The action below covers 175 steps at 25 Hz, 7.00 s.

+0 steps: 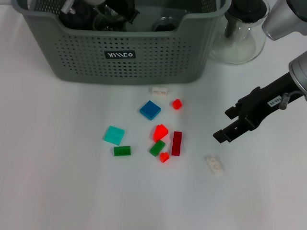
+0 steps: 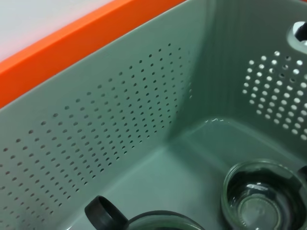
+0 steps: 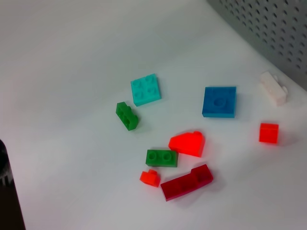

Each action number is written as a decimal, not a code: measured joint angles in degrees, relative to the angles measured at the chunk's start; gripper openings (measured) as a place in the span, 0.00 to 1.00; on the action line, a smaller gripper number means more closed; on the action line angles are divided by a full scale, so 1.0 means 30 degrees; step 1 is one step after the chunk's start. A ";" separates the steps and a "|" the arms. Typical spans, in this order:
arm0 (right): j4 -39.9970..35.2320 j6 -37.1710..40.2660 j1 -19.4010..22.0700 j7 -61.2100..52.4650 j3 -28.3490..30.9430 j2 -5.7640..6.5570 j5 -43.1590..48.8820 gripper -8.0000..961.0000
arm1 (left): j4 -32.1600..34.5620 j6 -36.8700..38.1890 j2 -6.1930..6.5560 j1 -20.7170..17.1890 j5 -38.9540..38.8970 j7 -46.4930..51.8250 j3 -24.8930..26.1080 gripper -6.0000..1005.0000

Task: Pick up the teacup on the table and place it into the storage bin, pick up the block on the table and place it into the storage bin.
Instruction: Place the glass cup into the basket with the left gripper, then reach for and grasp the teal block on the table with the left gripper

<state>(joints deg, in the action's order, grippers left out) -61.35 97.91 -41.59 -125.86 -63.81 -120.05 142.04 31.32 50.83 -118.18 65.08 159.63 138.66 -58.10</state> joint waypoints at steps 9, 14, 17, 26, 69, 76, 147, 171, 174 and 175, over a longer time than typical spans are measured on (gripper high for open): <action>0.0000 0.0000 -0.0076 -0.0001 -0.0001 -0.0001 0.0028 0.93 | 0.0125 -0.0040 0.0014 -0.0051 0.0630 0.0259 0.0028 0.05; 0.0000 0.0001 -0.0114 0.0000 -0.0001 -0.0001 0.0028 0.93 | 0.0323 -0.0021 -0.0040 -0.0112 0.0638 0.0268 0.0003 0.05; 0.0000 0.0001 -0.0130 0.0000 0.0000 -0.0001 0.0029 0.93 | 0.0343 -0.0017 -0.0040 -0.0112 0.0638 0.0272 0.0001 0.05; 0.0001 0.0001 -0.0170 0.0000 -0.0001 0.0028 0.0028 0.93 | 0.0343 -0.0010 -0.0040 -0.0108 0.0764 0.0251 0.0001 0.06; -0.0138 0.0158 -0.0155 -0.0099 0.0134 0.0165 0.0024 0.93 | 1.5771 1.1986 -0.0152 -0.5065 -0.6270 -0.1858 0.3467 0.80; -0.0147 0.0168 -0.0013 -0.0143 0.0650 0.0249 0.0027 0.93 | 1.6060 1.6629 0.0700 -0.7753 -1.4763 -0.5924 0.6961 0.82; 0.0045 -0.0714 -0.1957 0.1873 -0.1700 -0.0002 0.0470 0.93 | 1.0827 1.2207 -0.2208 -0.7236 -0.0169 1.0645 -0.9554 0.82; 0.0061 -0.0908 -0.1840 0.1875 -0.1608 -0.0031 0.0402 0.93 | 1.0098 1.1093 -0.2209 -0.7368 -0.0191 1.0675 -1.0474 0.79; 0.0061 -0.0909 -0.1855 0.1875 -0.1603 -0.0032 0.0406 0.93 | 1.0067 1.1072 -0.2209 -0.7368 -0.0186 1.0676 -1.0564 0.78; 0.0061 -0.0909 -0.1856 0.1875 -0.1597 -0.0032 0.0407 0.93 | 1.0061 1.1071 -0.2210 -0.7373 -0.0183 1.0675 -1.0569 0.78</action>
<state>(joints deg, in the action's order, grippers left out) -61.17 95.18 -47.16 -120.23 -68.60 -120.15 143.26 61.50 84.04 -124.81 42.96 159.08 170.69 -89.81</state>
